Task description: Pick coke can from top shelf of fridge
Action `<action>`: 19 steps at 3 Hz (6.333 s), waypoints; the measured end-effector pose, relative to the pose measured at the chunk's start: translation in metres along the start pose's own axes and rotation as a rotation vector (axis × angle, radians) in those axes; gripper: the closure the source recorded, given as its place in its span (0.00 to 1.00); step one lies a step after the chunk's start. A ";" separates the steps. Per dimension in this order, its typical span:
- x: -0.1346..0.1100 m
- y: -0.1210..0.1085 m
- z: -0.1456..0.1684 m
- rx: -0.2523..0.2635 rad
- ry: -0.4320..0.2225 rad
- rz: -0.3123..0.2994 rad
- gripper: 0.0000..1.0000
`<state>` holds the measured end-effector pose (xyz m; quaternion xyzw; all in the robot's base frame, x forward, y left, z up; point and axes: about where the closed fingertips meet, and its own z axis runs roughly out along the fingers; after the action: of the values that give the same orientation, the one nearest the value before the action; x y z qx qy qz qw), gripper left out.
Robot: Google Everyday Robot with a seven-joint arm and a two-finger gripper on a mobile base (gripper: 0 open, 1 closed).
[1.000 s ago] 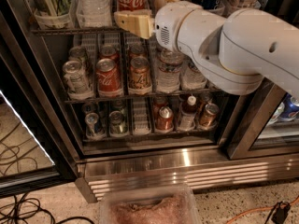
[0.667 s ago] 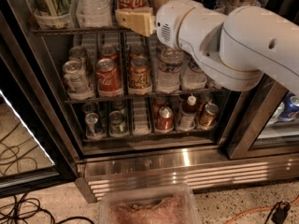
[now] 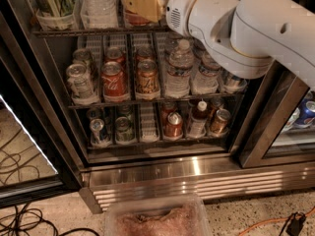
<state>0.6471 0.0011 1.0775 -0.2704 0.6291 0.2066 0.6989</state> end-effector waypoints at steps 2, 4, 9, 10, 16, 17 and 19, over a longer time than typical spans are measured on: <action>0.007 0.004 0.019 -0.027 -0.023 0.051 0.25; 0.017 0.010 0.024 -0.039 -0.018 0.089 0.26; 0.017 0.009 0.029 -0.040 -0.004 0.095 1.00; 0.009 0.002 0.025 -0.034 -0.013 0.072 1.00; -0.015 0.019 -0.024 -0.073 0.026 -0.023 1.00; -0.037 0.025 -0.040 -0.077 -0.010 -0.068 1.00; -0.032 0.045 -0.069 -0.117 0.041 -0.092 1.00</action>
Offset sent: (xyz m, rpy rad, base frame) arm 0.0174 0.0206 -0.0195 0.0856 0.0399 0.0452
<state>0.5624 -0.0069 1.0996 -0.3436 0.6169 0.2054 0.6777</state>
